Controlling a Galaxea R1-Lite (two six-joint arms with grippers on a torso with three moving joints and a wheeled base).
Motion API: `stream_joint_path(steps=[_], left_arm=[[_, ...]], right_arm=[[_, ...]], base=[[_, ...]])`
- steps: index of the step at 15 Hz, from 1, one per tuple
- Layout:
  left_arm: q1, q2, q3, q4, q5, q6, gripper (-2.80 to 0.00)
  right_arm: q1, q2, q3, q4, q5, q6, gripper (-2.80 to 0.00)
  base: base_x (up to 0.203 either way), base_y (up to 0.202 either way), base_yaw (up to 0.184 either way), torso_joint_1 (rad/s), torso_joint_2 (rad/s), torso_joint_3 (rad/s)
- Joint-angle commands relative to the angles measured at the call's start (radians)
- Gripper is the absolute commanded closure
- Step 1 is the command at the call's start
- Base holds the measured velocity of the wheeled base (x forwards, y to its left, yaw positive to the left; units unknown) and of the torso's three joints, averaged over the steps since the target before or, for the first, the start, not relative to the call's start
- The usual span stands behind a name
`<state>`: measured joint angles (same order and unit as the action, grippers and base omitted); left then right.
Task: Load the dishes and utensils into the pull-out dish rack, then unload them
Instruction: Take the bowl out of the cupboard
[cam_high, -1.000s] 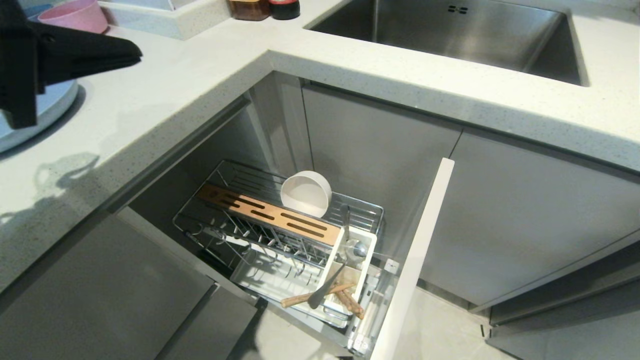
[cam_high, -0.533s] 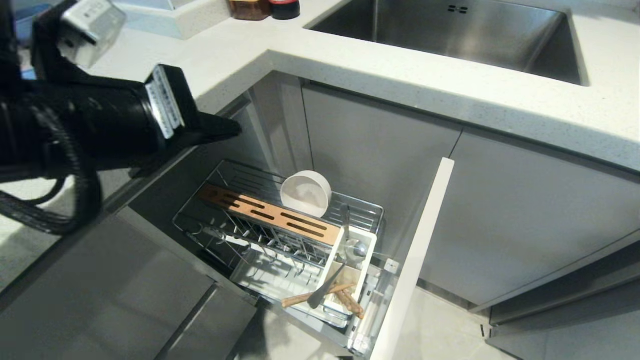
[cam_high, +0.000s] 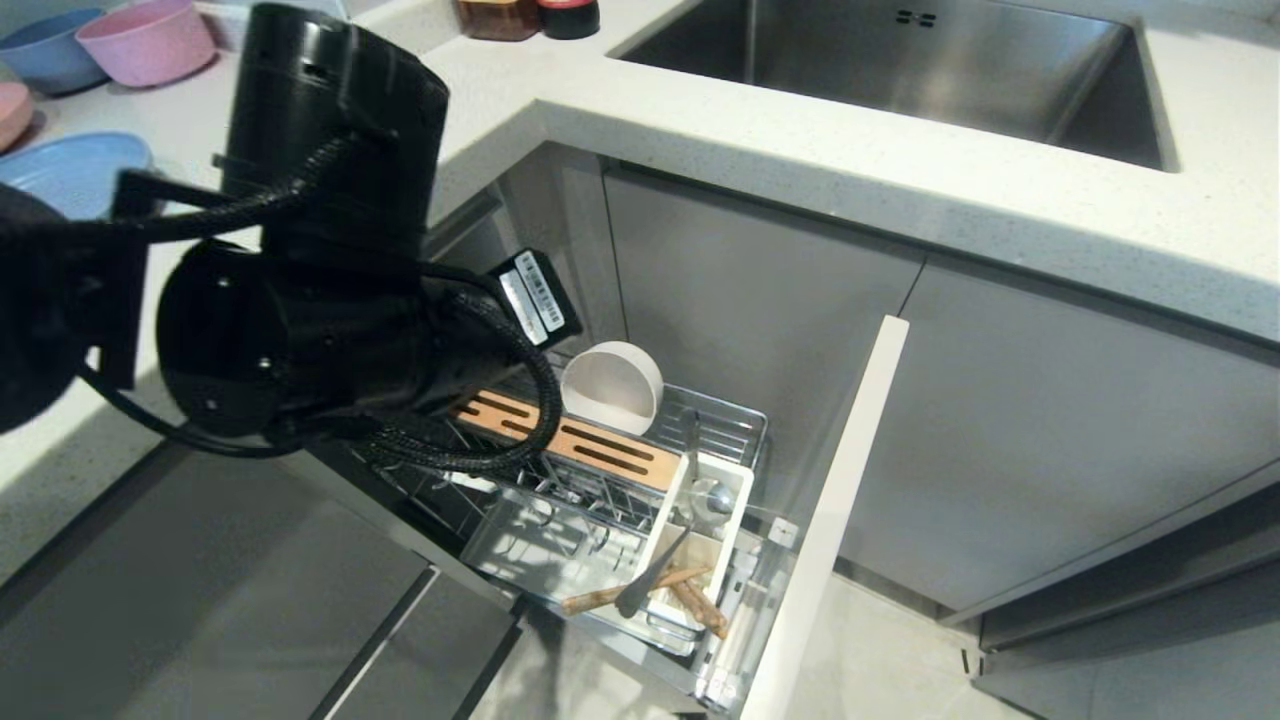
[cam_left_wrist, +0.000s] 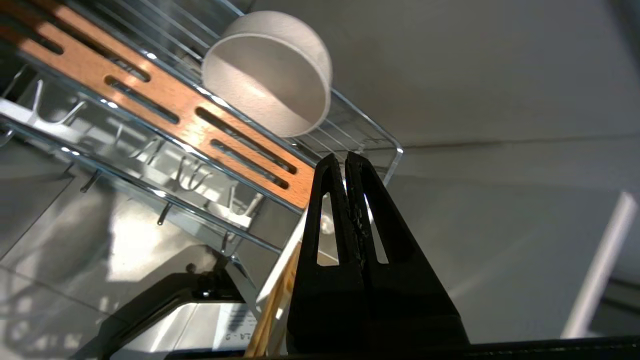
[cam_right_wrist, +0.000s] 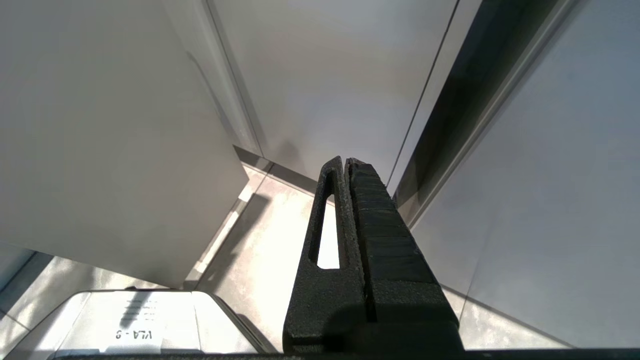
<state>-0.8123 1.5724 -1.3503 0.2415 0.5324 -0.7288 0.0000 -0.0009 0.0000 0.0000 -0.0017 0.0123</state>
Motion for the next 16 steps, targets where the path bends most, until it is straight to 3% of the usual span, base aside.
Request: stream_joint_path(steps=[1, 6, 10, 15, 16], left_arm=[[-0.002, 0.077, -0.008, 0.003, 0.02, -0.016, 0.0], [0.008, 0.178, -0.018, -0.015, 0.027, -0.041, 0.0], [0.043, 0.251, -0.013, -0.133, -0.003, -0.038, 0.0], [0.08, 0.309, -0.024, -0.195, -0.023, -0.002, 0.0], [0.087, 0.313, -0.03, -0.197, -0.023, -0.003, -2.8]], right_arm=[[0.0, 0.001, 0.002, 0.0, 0.0, 0.0, 0.0], [0.0, 0.001, 0.0, 0.0, 0.0, 0.0, 0.0], [0.0, 0.001, 0.002, 0.0, 0.0, 0.0, 0.0], [0.0, 0.001, 0.001, 0.0, 0.0, 0.0, 0.0], [0.0, 0.001, 0.001, 0.0, 0.0, 0.0, 0.0]], base=[[0.0, 0.0, 0.0, 0.0, 0.0, 0.0], [0.0, 0.0, 0.0, 0.0, 0.0, 0.0], [0.0, 0.0, 0.0, 0.0, 0.0, 0.0], [0.0, 0.0, 0.0, 0.0, 0.0, 0.0], [0.0, 0.0, 0.0, 0.0, 0.0, 0.0]])
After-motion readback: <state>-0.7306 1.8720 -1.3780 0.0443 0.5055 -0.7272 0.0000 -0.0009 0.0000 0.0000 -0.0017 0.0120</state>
